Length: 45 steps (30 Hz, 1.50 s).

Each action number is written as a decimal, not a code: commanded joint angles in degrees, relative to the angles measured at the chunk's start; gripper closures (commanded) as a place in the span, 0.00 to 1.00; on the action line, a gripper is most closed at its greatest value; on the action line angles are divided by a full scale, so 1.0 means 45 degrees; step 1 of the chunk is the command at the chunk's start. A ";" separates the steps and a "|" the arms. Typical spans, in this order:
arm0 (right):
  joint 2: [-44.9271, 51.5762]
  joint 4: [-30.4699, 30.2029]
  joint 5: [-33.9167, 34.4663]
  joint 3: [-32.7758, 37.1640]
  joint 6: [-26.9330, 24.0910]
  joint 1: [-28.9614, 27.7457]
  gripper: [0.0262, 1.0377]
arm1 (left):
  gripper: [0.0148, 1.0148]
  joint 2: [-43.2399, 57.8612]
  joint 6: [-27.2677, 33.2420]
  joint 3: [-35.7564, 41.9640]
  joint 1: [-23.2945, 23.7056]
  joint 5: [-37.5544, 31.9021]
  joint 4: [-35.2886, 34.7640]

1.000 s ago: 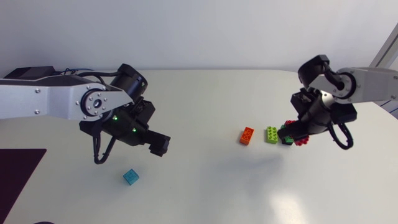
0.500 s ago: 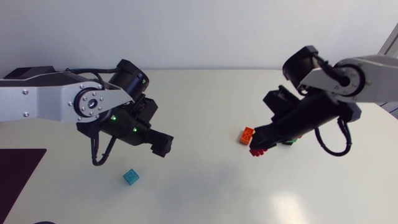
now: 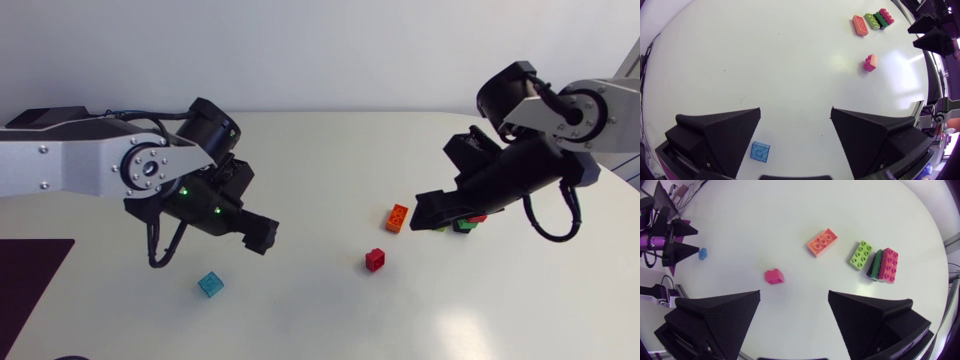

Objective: Sort duplo bricks by size, large to the right and small to the left

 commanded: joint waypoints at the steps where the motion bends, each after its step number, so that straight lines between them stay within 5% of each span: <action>1: 0.0551 0.0280 0.0677 -0.0805 0.0128 0.0203 0.03 | 0.04 0.0349 -0.0304 -0.0067 -0.0174 0.0027 0.0064; 9: 0.3187 0.2370 0.4524 -0.1078 0.1847 0.2567 0.05 | 0.04 0.0232 -0.0362 -0.0165 -0.0252 0.0027 0.0045; 17: 0.6644 0.2721 0.8763 0.0582 0.3116 0.3797 0.26 | 0.04 -0.0354 -0.0186 -0.0672 0.0334 0.0027 0.0025; 19: 0.6605 0.2350 0.7415 0.0875 0.2941 0.3895 0.26 | 0.04 -0.0374 -0.0108 -0.0731 0.0393 0.0027 0.0045; 22: 0.5492 0.1959 0.1653 0.1051 0.1866 0.3524 0.26 | 0.04 -0.0393 -0.0069 -0.0731 0.0451 0.0027 0.0045; 25: 0.4672 0.0807 -0.0769 0.1676 0.1534 0.3114 0.26 | 0.04 -0.0413 -0.0069 -0.0672 0.0451 0.0027 0.0045; 34: 0.2582 0.1100 0.0599 0.0758 0.1534 0.2039 0.18 | 0.04 -0.0061 -0.0089 -0.0555 0.0100 0.0984 -0.0053; 39: 0.1117 0.1120 0.0852 -0.0473 0.1026 0.1336 0.17 | 0.04 0.0505 -0.0050 -0.0536 -0.1189 0.1394 -0.0034; 45: -0.0328 0.0866 0.0735 -0.1860 -0.0224 0.0301 0.15 | 0.04 0.1501 0.2177 -0.0243 -0.2127 0.1374 0.0181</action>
